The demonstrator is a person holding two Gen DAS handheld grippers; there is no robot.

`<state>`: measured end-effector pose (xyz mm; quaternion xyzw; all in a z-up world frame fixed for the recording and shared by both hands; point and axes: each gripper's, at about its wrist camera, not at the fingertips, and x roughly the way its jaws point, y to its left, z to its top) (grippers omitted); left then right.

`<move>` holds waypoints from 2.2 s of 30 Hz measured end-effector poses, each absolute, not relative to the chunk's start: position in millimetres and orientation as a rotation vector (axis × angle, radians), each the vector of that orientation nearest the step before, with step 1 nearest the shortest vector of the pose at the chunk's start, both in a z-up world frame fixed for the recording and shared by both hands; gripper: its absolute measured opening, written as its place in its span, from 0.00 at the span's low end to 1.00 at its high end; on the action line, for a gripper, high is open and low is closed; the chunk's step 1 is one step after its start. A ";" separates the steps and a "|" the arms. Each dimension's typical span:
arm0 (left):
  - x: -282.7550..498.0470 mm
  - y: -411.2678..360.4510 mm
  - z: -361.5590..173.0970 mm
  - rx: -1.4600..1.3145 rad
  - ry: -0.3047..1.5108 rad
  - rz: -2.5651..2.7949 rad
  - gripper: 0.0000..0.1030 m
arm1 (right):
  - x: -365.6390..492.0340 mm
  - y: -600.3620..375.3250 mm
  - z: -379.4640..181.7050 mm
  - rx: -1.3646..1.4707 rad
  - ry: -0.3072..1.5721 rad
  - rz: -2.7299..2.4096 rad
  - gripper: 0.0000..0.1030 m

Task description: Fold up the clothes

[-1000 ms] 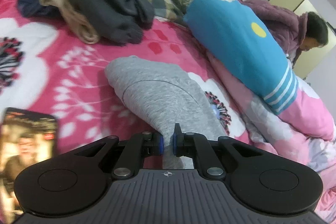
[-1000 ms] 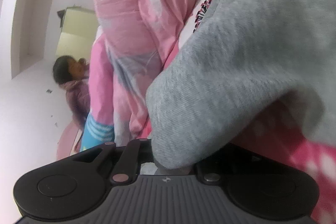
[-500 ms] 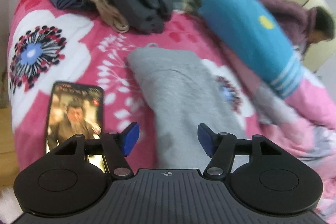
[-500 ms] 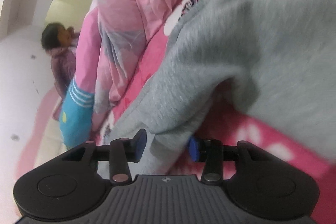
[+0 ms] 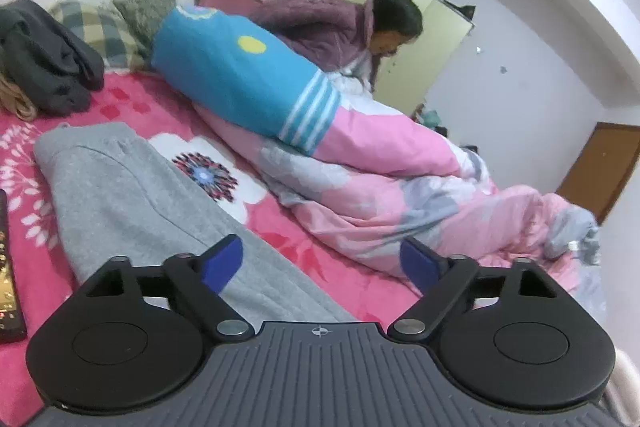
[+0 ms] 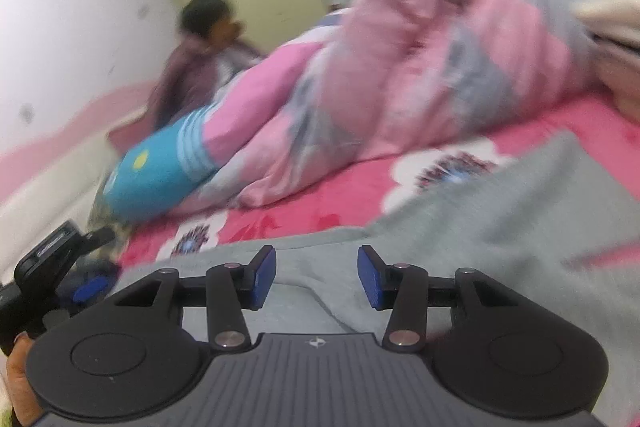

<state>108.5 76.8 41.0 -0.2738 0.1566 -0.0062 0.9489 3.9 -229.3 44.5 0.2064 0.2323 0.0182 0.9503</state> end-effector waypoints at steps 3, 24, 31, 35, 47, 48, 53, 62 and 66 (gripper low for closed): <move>114.0 90.8 19.4 -0.529 0.316 0.104 0.87 | 42.0 -201.9 49.6 0.282 0.470 0.132 0.47; 187.8 174.6 -56.2 -0.683 0.366 0.295 0.51 | 390.9 92.5 -5.8 -0.145 0.701 1.095 0.44; 183.4 178.9 -58.0 -0.701 0.350 0.296 0.45 | 416.6 159.6 -45.4 -0.292 0.824 1.112 0.45; 183.1 186.3 -62.8 -0.742 0.367 0.297 0.44 | 393.5 164.6 -51.8 -0.387 0.798 1.102 0.12; 182.8 191.5 -64.7 -0.797 0.365 0.298 0.44 | 362.9 176.0 -20.6 -0.589 0.512 1.026 0.01; 183.3 191.6 -64.5 -0.797 0.364 0.299 0.44 | 365.0 179.1 -18.4 -0.598 0.503 1.022 0.01; 187.0 190.7 -65.0 -0.786 0.371 0.295 0.44 | 372.1 196.6 -30.6 -0.691 0.475 1.013 0.01; 195.4 184.3 -58.4 -0.716 0.378 0.261 0.45 | 394.1 153.2 -17.2 -0.466 0.526 0.932 0.33; 199.0 181.2 -52.8 -0.679 0.378 0.233 0.45 | 387.3 94.4 19.4 -0.305 0.533 0.872 0.33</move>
